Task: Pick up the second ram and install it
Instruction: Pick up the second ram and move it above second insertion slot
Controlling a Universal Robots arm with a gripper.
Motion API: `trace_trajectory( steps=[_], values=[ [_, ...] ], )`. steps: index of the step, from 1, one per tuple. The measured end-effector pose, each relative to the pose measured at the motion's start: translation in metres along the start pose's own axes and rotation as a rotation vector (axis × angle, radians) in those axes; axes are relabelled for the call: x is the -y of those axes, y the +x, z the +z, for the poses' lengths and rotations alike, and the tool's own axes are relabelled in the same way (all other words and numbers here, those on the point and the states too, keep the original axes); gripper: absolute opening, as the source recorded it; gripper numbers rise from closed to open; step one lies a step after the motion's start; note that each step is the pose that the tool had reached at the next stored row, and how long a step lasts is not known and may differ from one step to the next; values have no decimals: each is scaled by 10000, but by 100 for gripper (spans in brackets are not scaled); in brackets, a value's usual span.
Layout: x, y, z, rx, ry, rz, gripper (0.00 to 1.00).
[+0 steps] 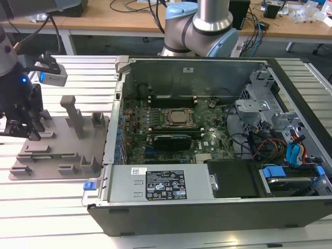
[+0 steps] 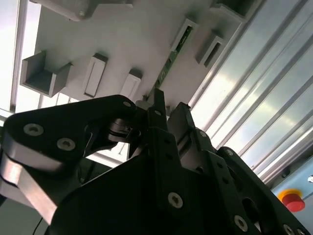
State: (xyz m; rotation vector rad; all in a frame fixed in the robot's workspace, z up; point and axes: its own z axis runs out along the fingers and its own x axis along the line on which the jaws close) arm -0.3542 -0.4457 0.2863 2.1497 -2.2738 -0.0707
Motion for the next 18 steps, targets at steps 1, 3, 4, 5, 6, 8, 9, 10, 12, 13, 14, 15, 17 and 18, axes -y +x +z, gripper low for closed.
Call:
trace_trajectory(
  steps=[1, 3, 4, 5, 6, 8, 9, 10, 12, 13, 14, 15, 17, 18],
  values=[
    [-10, 2, 33, -1, 0, 0, 30],
    [-19, 4, 105, 0, 0, -4, 30],
    [-19, 5, 137, -1, -1, -20, 30],
    [-18, 5, 167, -4, -2, -57, 30],
    [-16, 6, 212, -4, -2, -108, 30],
    [-15, 7, 245, -5, -3, -116, 30],
    [-14, 7, 270, -5, -3, -116, 30],
    [-13, 8, 294, -5, -3, -117, 30],
    [-11, 9, 333, -6, -4, -117, 30],
    [-10, 10, 355, -6, -3, -117, 30],
    [-10, 10, 369, -6, -3, -117, 30],
    [-9, 10, 378, -6, -3, -116, 30],
    [-8, 11, 420, -6, -4, -117, 30],
    [-7, 12, 436, -6, -4, -117, 30]
  ],
)
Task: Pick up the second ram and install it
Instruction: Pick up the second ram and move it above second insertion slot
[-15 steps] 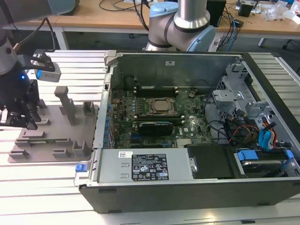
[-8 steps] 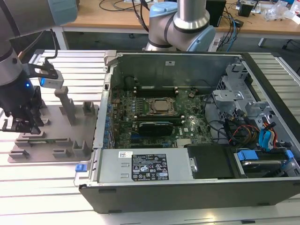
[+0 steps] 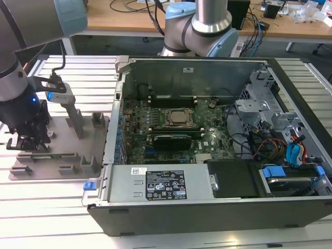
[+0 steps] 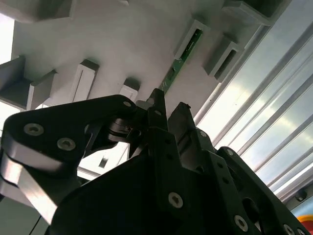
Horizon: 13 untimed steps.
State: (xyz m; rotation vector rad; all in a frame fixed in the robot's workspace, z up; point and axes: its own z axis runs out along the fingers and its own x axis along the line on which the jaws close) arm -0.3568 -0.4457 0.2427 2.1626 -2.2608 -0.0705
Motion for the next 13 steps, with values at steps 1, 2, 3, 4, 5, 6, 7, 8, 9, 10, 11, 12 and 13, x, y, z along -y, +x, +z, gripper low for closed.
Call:
trace_trajectory(
  steps=[1, 2, 3, 4, 5, 6, 7, 8, 9, 10, 11, 12, 13],
  values=[
    [1, 0, 24, 1, 0, 0, 30],
    [2, 1, 55, 1, 1, 0, 30],
    [3, 2, 83, 1, 0, 0, 30],
    [5, 2, 112, 1, 1, 0, 30],
    [6, 3, 147, 1, 1, 1, 30],
    [7, 4, 187, 0, 0, 1, 30],
    [-12, 5, 221, 1, 1, -4, 30],
    [-22, 8, 241, 0, 1, -42, 30],
    [-25, 9, 261, -2, 0, -68, 30],
    [-26, 10, 306, -2, 0, -79, 30],
    [-32, 11, 354, -3, -2, -84, 30],
    [-38, 13, 382, -4, -3, -87, 30],
    [-59, 14, 402, -2, -1, -90, 30]
  ],
)
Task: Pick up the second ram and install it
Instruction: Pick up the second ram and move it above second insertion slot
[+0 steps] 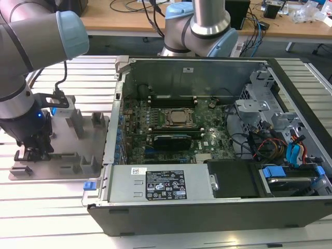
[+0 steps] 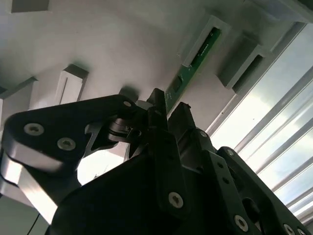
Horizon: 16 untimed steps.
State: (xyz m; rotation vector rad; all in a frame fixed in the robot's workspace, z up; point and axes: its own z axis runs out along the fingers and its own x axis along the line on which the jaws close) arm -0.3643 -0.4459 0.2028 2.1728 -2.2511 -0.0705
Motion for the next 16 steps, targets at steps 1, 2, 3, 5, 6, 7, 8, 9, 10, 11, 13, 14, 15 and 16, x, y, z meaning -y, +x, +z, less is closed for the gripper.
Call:
trace_trajectory(
  steps=[1, 2, 3, 5, 6, 7, 8, 9, 10, 11, 13, 14, 15, 16],
  values=[
    [-2, 1, 11, 1, 1, -2, 30],
    [-4, 1, 12, 0, -1, -1, 30],
    [-4, 1, 12, 0, -1, -1, 30],
    [-4, 1, 13, 1, -2, -1, 22],
    [-4, 1, 12, 2, -2, -1, 22],
    [-4, 1, 13, 1, -1, -1, 13],
    [-4, 1, 13, 1, -1, -1, 13],
    [-4, 1, 13, 2, -1, -1, 13],
    [-4, 1, 13, 2, -1, -1, 13],
    [-4, 1, 13, 2, -1, -1, 13],
    [-4, 1, 13, 3, -1, -1, 13],
    [-3, 1, 13, 4, -1, -1, 13],
    [-3, 0, 13, 7, 3, -1, 13],
    [-4, 0, 0, 4, -2, -1, 13]
  ],
)
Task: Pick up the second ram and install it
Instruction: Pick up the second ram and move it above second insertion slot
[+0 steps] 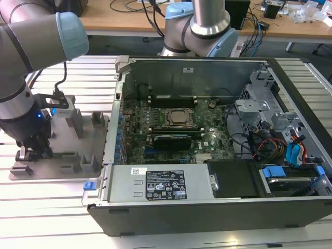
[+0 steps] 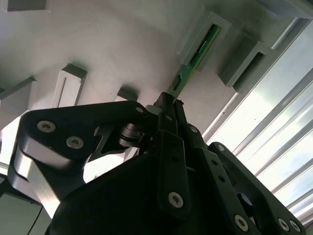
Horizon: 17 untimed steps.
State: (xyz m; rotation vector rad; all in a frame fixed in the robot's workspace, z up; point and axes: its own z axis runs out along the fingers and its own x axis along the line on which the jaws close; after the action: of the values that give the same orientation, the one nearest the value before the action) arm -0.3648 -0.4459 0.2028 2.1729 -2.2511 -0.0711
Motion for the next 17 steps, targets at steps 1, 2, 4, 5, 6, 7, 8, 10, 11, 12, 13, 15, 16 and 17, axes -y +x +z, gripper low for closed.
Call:
trace_trajectory(
  steps=[1, 2, 4, 5, 6, 7, 8, 10, 11, 12, 13, 15, 16, 17],
  values=[
    [-1, -1, -26, 0, 1, 0, 13],
    [-2, -1, -56, 0, 1, 0, 13],
    [-5, -3, -117, 0, 1, 0, 13],
    [-5, -3, -137, 1, 2, 0, 13],
    [-6, -4, -150, 0, 1, 0, 13],
    [-7, -4, -180, 0, 1, 0, 13],
    [-9, -5, -210, 0, 1, 0, 13],
    [-12, -7, -306, 0, 2, 1, 13],
    [-15, -8, -357, 1, 1, 0, 13],
    [-16, -9, -391, 1, 1, 0, 13],
    [-16, -9, -405, 0, 1, 0, 13],
    [-20, -11, -483, 0, 1, 0, 13],
    [-21, -12, -524, 0, 1, 0, 13],
    [-22, -13, -548, 0, 0, 0, 13]
  ],
)
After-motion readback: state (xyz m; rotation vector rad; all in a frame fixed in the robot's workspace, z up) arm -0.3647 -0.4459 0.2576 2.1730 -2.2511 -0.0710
